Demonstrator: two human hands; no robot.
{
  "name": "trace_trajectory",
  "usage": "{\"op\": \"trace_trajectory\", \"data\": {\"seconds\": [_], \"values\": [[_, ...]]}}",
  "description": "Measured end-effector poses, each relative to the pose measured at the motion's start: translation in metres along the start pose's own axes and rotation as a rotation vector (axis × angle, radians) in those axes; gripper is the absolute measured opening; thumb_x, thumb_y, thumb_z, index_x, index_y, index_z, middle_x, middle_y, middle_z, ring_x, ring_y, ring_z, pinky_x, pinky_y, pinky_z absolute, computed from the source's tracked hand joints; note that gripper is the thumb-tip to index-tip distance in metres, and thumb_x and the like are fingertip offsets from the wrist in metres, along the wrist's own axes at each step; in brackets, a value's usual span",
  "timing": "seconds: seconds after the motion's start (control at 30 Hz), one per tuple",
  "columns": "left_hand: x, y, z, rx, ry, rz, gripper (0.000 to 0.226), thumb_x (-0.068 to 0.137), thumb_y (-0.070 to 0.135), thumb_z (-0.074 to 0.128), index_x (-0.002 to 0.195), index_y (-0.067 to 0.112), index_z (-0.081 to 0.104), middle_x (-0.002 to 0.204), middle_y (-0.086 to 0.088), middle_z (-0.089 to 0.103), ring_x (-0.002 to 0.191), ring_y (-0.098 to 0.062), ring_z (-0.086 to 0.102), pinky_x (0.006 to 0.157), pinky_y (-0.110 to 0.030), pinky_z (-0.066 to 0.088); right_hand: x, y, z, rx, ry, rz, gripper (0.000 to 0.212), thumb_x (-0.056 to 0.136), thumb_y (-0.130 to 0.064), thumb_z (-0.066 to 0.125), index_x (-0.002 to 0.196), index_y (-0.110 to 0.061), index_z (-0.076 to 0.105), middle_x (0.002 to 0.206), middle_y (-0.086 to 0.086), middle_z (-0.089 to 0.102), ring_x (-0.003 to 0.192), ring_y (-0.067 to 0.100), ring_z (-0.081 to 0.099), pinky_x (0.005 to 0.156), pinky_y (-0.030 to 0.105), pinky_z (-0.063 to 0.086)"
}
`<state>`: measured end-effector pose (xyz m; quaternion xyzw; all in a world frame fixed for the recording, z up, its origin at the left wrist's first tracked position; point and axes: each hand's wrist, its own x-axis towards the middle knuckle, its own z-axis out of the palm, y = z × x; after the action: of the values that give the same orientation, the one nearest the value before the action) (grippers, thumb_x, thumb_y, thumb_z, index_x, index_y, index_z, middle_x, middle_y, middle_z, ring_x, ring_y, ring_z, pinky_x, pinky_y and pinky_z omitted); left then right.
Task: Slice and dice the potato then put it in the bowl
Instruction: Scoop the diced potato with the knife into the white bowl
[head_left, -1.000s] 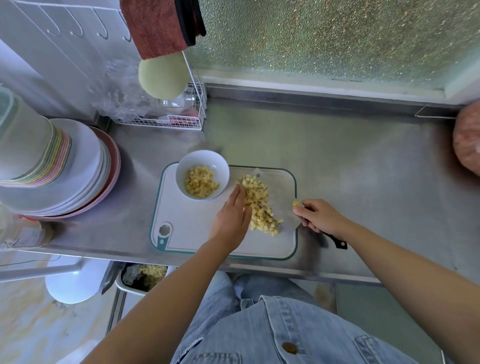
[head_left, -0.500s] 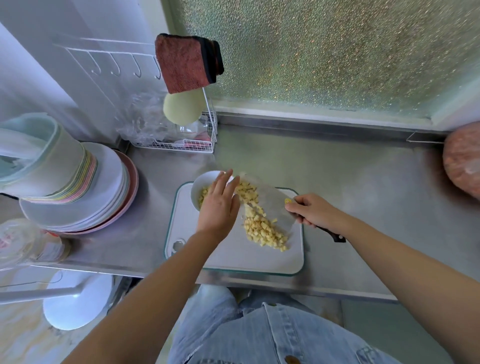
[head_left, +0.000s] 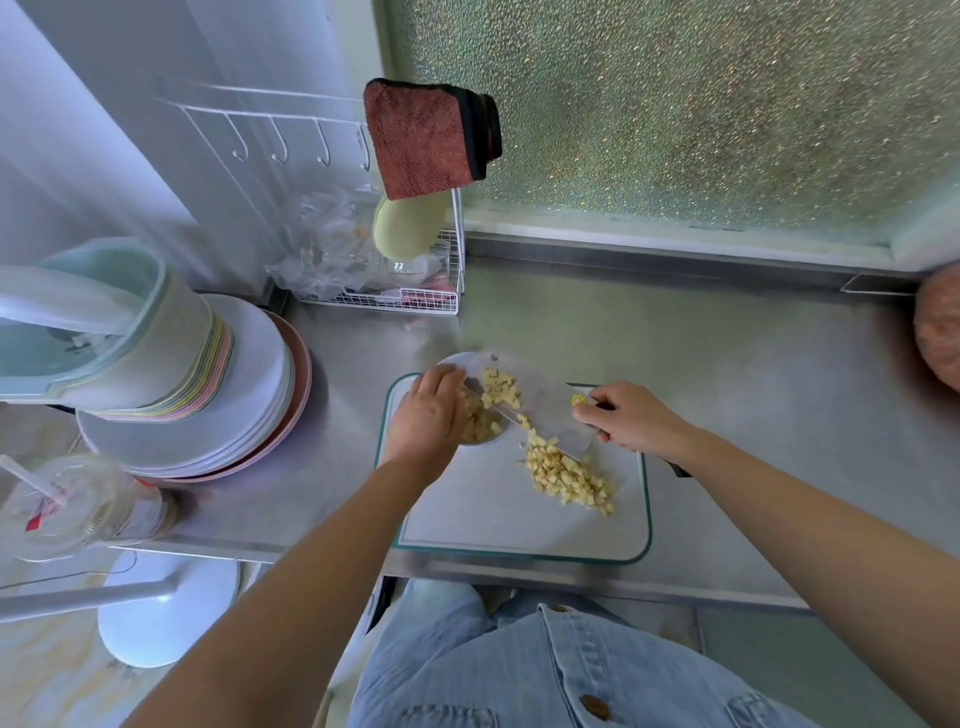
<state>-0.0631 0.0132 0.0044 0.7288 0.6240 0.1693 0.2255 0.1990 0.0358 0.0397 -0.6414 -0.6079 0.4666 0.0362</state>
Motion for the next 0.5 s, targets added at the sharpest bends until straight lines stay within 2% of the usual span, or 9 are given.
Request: {"op": "trace_trajectory", "data": {"seconds": [0.1, 0.17, 0.23, 0.37, 0.43, 0.5], "values": [[0.009, 0.009, 0.007, -0.009, -0.103, 0.169, 0.045, 0.101, 0.019, 0.038, 0.145, 0.011, 0.04, 0.154, -0.006, 0.032, 0.142, -0.025, 0.028, 0.113, -0.038, 0.029, 0.0, -0.005, 0.007, -0.013, 0.011, -0.007, 0.031, 0.093, -0.029, 0.054, 0.072, -0.011, 0.04, 0.068, 0.01, 0.041, 0.037, -0.001, 0.047, 0.048, 0.019, 0.03], [0.01, 0.012, 0.014, 0.035, -0.198, 0.274, 0.048, 0.101, 0.022, 0.035, 0.148, 0.01, 0.035, 0.157, -0.005, 0.026, 0.146, -0.023, 0.02, 0.117, -0.042, 0.024, 0.0, -0.007, 0.009, -0.005, 0.031, -0.007, 0.031, 0.092, -0.028, 0.055, 0.072, -0.011, 0.039, 0.067, 0.01, 0.042, 0.037, -0.001, 0.047, 0.046, 0.017, 0.031], [0.006, 0.007, 0.015, 0.073, -0.215, 0.25, 0.046, 0.102, 0.021, 0.037, 0.147, 0.011, 0.037, 0.157, -0.003, 0.026, 0.145, -0.023, 0.024, 0.116, -0.04, 0.025, -0.002, -0.007, 0.009, 0.014, 0.057, -0.005, 0.03, 0.093, -0.026, 0.054, 0.071, -0.01, 0.04, 0.066, 0.011, 0.043, 0.036, -0.001, 0.045, 0.044, 0.014, 0.03], [-0.005, -0.007, 0.009, 0.12, -0.111, 0.138, 0.04, 0.101, 0.021, 0.041, 0.14, 0.014, 0.046, 0.151, -0.004, 0.037, 0.128, -0.031, 0.044, 0.102, -0.04, 0.038, -0.007, -0.003, 0.01, 0.034, 0.094, 0.028, 0.032, 0.092, -0.026, 0.054, 0.069, -0.01, 0.039, 0.061, 0.009, 0.046, 0.041, 0.003, 0.045, 0.048, 0.02, 0.03], [-0.003, -0.002, 0.009, 0.121, -0.095, 0.151, 0.045, 0.101, 0.022, 0.04, 0.145, 0.012, 0.039, 0.153, -0.007, 0.033, 0.135, -0.031, 0.037, 0.109, -0.04, 0.034, -0.008, -0.005, 0.015, 0.023, 0.099, 0.022, 0.035, 0.092, -0.026, 0.054, 0.066, -0.011, 0.037, 0.057, 0.005, 0.046, 0.048, 0.009, 0.05, 0.044, 0.014, 0.029], [0.001, 0.007, 0.01, 0.148, -0.125, 0.188, 0.051, 0.103, 0.024, 0.036, 0.151, 0.012, 0.027, 0.159, -0.006, 0.021, 0.145, -0.025, 0.021, 0.117, -0.035, 0.019, -0.007, -0.008, 0.019, 0.027, 0.098, 0.008, 0.038, 0.092, -0.027, 0.055, 0.065, -0.014, 0.032, 0.058, 0.005, 0.04, 0.051, 0.008, 0.056, 0.04, 0.01, 0.028]]}}
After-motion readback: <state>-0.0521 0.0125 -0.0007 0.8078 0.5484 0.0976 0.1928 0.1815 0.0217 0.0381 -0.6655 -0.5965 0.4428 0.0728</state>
